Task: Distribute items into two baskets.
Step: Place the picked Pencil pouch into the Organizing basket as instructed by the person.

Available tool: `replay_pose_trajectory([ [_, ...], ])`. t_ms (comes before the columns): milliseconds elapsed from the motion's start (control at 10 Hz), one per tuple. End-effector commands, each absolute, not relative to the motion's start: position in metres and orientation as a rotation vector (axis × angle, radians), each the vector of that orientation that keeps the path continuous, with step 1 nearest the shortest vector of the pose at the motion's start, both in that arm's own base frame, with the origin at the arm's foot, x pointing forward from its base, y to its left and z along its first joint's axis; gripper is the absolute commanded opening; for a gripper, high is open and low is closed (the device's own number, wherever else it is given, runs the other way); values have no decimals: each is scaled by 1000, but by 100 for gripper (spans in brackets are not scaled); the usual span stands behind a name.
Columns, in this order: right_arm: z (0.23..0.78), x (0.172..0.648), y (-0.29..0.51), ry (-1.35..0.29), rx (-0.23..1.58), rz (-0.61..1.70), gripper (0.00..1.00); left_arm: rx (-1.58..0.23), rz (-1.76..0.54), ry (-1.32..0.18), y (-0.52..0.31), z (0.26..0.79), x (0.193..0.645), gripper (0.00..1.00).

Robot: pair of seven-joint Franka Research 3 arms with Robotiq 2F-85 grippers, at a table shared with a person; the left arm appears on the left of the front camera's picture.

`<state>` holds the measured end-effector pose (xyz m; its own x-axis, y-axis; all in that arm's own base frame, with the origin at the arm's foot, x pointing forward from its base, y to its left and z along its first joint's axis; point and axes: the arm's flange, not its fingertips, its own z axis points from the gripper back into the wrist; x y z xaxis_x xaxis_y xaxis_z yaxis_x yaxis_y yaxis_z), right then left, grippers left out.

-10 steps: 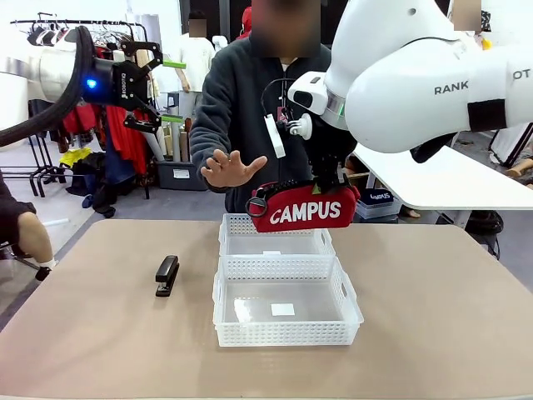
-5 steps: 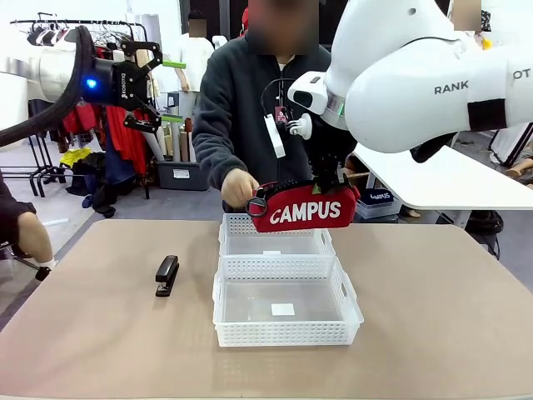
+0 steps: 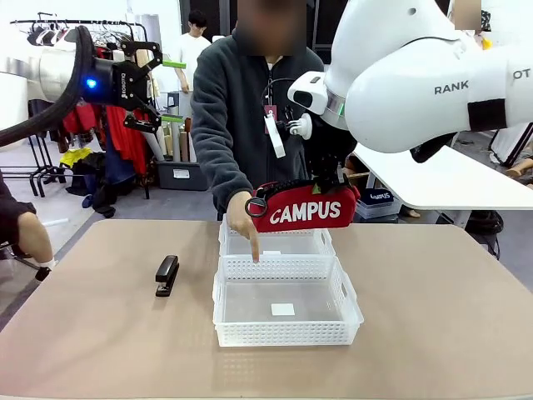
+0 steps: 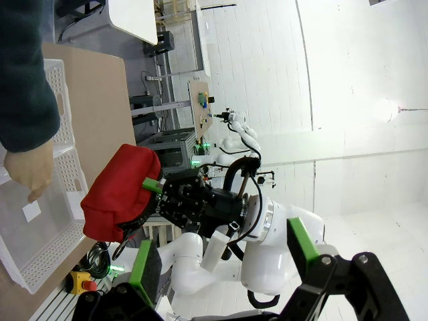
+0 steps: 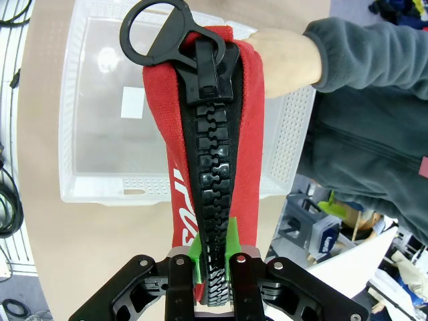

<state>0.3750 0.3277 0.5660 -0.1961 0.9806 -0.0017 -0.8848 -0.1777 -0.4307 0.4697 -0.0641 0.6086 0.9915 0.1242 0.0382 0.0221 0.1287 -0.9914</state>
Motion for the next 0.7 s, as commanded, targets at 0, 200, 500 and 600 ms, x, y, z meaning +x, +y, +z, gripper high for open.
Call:
replay_pose_trajectory([
  [0,568,374,327,-396,-324,1742,0,-1441,74,-123,-63,610,469,100],
  [200,568,374,327,-396,-324,1742,0,-1441,74,-123,-63,610,469,100],
  [500,568,374,327,-396,-324,1742,0,-1441,74,-123,-63,610,469,100],
  [600,566,375,328,-392,-324,1736,0,-1441,74,-123,-63,610,469,100],
])
